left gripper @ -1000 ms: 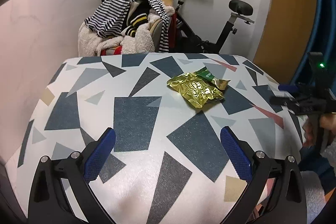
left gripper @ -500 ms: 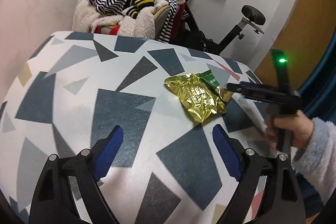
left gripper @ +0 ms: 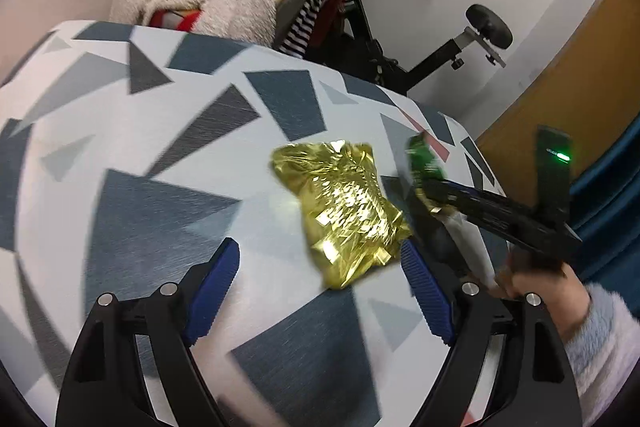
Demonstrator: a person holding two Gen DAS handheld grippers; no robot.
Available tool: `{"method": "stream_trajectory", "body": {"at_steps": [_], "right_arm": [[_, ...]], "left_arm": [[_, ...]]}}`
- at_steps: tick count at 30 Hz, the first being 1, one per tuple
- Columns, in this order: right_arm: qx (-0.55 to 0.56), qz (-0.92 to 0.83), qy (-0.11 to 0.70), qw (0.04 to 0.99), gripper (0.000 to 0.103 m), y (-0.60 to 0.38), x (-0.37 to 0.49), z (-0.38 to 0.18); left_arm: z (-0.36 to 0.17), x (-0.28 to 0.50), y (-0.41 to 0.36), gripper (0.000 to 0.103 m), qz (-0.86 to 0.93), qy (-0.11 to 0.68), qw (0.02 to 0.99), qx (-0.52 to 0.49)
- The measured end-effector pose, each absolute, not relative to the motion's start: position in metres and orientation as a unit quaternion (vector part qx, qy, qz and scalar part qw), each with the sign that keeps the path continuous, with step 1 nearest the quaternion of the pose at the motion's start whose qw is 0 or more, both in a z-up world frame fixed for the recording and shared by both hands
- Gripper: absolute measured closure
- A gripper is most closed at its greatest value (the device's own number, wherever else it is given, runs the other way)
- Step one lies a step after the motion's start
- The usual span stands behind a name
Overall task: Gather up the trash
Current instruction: 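Grasp the gold foil bag with the left tool while the right tool grasps the green packet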
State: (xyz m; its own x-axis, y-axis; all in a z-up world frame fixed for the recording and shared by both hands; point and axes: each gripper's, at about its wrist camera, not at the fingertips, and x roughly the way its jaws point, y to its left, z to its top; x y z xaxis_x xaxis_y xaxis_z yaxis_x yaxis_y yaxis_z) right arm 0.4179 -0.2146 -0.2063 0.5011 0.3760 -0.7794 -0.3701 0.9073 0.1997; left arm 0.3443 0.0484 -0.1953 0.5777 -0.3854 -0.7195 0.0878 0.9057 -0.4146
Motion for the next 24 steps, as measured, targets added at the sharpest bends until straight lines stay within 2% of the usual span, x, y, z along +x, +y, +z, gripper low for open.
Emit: {"method": "stream_trajectory", "body": {"at_steps": [2,5,13,14,16,17,19,24], "right_arm": [[0.011,0.203,0.437,0.876,0.076,-0.230,0.409,-0.200],[0.019,0.179,0.408,0.895,0.077,-0.254,0.391,-0.188],[0.104,0.156,0.376,0.907,0.077,-0.307,0.343,-0.180],[0.106,0.156,0.376,0.907,0.077,-0.310,0.342,-0.179],[0.113,0.159,0.376,0.906,0.077,-0.315,0.331,-0.179],[0.115,0.159,0.375,0.906,0.077,-0.317,0.330,-0.177],[0.117,0.161,0.375,0.905,0.077,-0.319,0.326,-0.176],[0.108,0.167,0.375,0.905,0.077,-0.312,0.308,-0.172]], "left_arm": [[-0.198,0.355,0.037,0.021,-0.131,0.444,0.871,-0.163],[-0.207,0.374,0.020,0.013,-0.118,0.457,0.866,-0.163],[-0.228,0.409,-0.007,0.011,-0.065,0.480,0.862,-0.152],[-0.229,0.410,-0.012,0.013,-0.058,0.482,0.863,-0.137],[-0.233,0.409,-0.019,0.037,-0.050,0.492,0.862,-0.113],[-0.233,0.407,-0.019,0.038,-0.052,0.488,0.864,-0.112],[-0.231,0.401,-0.016,0.048,-0.061,0.483,0.866,-0.113],[-0.216,0.373,-0.006,0.051,-0.074,0.471,0.873,-0.102]]}}
